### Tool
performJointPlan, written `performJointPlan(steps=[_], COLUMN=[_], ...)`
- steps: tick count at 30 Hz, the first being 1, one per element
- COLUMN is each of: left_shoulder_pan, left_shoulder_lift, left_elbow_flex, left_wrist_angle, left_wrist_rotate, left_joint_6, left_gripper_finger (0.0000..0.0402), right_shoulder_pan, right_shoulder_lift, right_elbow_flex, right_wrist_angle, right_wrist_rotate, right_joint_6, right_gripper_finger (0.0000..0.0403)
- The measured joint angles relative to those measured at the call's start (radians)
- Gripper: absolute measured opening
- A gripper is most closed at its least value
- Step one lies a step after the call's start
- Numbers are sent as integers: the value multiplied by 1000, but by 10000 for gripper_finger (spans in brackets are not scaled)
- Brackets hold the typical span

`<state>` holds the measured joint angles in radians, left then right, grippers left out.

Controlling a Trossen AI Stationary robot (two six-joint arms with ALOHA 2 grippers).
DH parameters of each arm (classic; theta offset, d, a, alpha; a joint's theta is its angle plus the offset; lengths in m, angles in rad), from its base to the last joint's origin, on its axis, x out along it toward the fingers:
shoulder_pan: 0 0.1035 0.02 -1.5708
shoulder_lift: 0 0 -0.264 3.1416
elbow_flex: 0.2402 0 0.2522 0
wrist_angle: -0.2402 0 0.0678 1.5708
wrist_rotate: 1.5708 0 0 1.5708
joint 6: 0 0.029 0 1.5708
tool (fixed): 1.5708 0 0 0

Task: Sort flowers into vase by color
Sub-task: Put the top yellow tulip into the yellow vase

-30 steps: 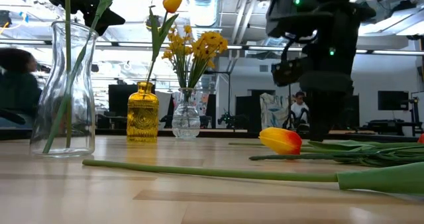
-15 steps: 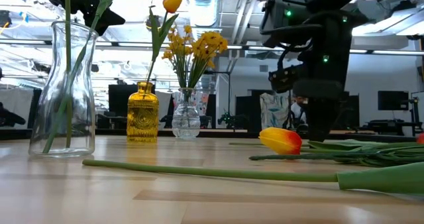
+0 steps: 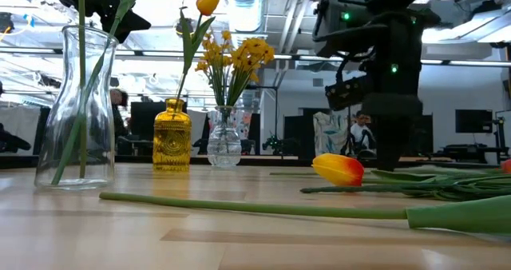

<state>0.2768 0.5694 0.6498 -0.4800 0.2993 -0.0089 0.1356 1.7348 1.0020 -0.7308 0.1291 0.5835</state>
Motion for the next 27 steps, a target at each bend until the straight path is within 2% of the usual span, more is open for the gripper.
performJointPlan(steps=[7, 11, 16, 21, 27], left_shoulder_pan=[0, 0, 0, 0, 0], left_shoulder_lift=[0, 0, 0, 0, 0], left_elbow_flex=[0, 0, 0, 0, 0], left_wrist_angle=[47, 91, 171, 257, 420], left_wrist_rotate=[0, 0, 0, 0, 0], left_joint_6=[-56, -51, -48, -49, -61], left_gripper_finger=[236, 236, 236, 236, 236], right_shoulder_pan=[0, 1, 2, 5, 28], right_shoulder_lift=[0, 0, 0, 0, -1], right_elbow_flex=[147, 233, 332, 402, 451], right_wrist_angle=[-173, -257, -343, -349, -335], right_wrist_rotate=[12, 87, 252, 417, 694], right_joint_6=[-171, -321, -501, -718, -965], right_gripper_finger=[27, 34, 33, 34, 36])
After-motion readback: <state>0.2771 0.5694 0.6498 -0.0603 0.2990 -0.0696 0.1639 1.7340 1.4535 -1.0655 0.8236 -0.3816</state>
